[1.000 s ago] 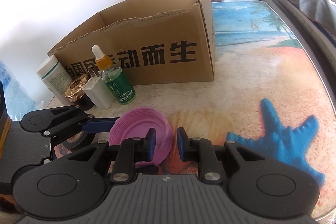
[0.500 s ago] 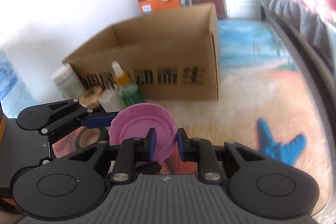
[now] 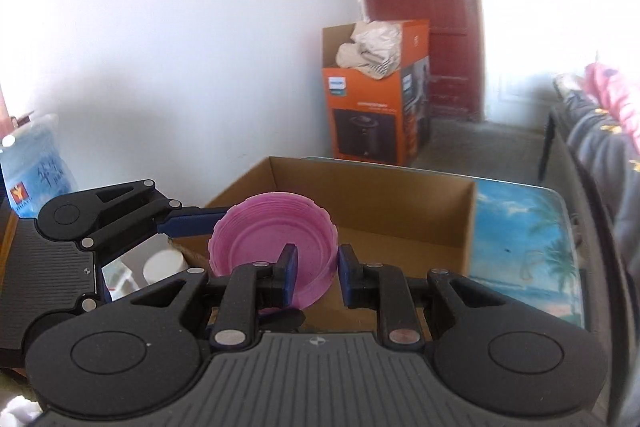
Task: Organize rigid objects
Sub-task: 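Carry the pink bowl into the cardboard box and open the right gripper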
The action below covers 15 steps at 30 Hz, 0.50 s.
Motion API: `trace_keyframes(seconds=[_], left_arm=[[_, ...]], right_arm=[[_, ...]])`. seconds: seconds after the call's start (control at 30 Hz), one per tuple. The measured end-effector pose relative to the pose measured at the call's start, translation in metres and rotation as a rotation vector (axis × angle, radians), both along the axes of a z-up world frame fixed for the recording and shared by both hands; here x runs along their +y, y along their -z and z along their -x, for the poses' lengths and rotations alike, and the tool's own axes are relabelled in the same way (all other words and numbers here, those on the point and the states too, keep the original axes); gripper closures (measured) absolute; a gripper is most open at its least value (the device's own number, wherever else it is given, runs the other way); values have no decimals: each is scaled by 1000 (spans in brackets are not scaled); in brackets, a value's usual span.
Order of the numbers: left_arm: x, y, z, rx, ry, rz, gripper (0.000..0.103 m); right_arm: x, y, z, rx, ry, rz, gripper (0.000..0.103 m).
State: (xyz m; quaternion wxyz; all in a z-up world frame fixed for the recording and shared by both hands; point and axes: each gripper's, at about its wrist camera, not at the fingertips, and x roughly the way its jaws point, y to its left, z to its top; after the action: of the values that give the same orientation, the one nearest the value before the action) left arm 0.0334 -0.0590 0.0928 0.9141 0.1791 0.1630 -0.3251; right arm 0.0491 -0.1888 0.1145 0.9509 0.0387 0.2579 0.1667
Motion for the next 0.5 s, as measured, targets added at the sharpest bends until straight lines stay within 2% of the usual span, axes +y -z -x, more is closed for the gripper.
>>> trace_keyframes(seconds=[0.2,0.4,0.5], left_arm=[[20,-2,-59,145,-61,-10,30],[34,9,-103,272,-114,-68,30],[41,18,-127,364,-140,-85,30]], right_arm=[[15,-4,-78,126,-85,-25,79],[29,16,-147,297,-142,-67,79],[31,32,-177,390,-159,-102,79]])
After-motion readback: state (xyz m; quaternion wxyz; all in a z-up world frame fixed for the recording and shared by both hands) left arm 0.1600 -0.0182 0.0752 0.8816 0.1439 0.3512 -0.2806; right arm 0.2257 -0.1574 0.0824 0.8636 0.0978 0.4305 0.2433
